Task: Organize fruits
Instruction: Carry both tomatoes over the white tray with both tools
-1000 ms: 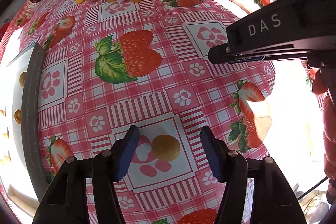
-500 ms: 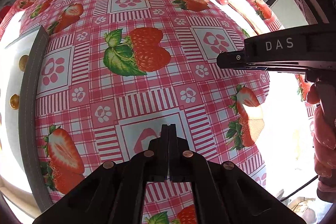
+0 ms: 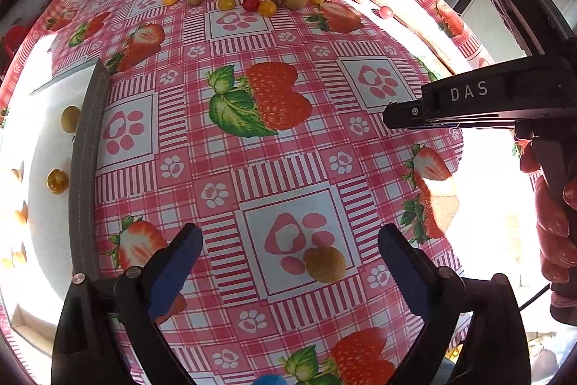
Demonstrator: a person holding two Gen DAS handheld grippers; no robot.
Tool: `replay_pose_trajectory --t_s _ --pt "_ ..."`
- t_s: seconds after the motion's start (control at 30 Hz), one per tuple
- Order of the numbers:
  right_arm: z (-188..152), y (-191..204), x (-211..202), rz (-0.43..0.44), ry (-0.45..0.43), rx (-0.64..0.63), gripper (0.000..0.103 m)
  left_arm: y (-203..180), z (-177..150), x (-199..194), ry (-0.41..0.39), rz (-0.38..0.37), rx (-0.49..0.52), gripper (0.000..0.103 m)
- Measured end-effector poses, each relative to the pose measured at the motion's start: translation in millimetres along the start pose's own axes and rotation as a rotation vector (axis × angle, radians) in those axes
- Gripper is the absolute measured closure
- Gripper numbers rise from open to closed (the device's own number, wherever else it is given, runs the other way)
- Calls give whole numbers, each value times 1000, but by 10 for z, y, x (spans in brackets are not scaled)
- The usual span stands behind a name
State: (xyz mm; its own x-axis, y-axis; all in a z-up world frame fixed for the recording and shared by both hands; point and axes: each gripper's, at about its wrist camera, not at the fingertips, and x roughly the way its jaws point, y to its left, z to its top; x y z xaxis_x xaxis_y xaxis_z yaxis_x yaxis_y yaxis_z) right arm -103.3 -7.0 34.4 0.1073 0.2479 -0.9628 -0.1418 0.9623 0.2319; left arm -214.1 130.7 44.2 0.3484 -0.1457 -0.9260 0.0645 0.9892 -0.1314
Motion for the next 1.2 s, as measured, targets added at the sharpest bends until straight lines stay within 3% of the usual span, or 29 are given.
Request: replay_pose_trajectory --t_s 0.2,0.47,0.57,0.63,0.7,0.93,1.2 --pt "-60 -52 22 3 16 18 80 -250 -34 96 34 61 91 2" --pt "-134 -162 57 -6 35 40 80 -388 -107 354 94 122 102 3" --pt "-149 -186 68 -7 39 46 80 -392 -114 351 92 106 97 29" --pt "-154 -197 64 -6 39 47 80 -428 -110 322 83 92 108 58" --pt "-155 -205 62 -6 39 48 80 -467 -111 303 84 78 122 76" --pt "-122 -149 -1 2 25 32 80 -192 -73 197 85 -20 -2 76" --pt "-91 80 -49 21 19 -14 80 158 -36 -71 47 -31 -95 76"
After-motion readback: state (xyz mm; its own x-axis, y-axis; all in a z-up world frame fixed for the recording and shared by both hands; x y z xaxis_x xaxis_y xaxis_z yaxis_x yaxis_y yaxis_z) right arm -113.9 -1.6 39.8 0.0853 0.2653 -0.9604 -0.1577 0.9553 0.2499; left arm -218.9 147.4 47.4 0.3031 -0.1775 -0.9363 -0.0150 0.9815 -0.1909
